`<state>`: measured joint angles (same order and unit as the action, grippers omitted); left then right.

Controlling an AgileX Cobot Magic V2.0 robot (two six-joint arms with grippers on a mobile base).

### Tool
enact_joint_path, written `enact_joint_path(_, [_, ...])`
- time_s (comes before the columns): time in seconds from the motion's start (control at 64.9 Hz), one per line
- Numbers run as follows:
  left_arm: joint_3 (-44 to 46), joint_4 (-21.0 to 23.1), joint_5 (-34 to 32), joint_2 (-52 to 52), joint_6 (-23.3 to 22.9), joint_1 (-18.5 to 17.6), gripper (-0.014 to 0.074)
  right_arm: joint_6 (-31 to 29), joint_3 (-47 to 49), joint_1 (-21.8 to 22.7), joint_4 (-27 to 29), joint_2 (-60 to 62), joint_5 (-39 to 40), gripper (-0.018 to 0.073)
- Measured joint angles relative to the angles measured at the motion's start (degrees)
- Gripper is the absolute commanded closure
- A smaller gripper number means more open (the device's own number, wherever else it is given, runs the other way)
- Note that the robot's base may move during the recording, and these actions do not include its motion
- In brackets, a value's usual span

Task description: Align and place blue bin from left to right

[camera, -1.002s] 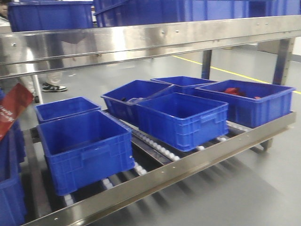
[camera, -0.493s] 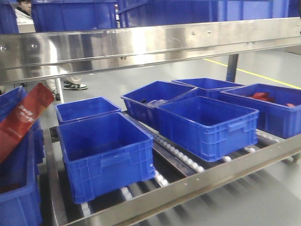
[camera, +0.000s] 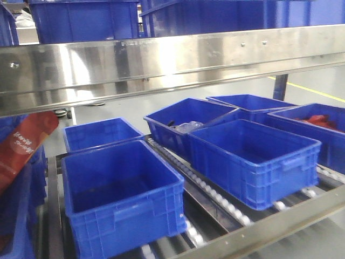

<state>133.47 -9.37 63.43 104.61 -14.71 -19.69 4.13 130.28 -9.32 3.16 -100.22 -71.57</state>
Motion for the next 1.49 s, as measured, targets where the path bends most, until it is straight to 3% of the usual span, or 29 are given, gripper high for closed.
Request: enact_joint_path(1.495, [0.00,-0.22,-3.77,0.04,0.10,0.10,0.0708,0.00,0.00,0.11,-0.11,-0.21,0.33,0.0626])
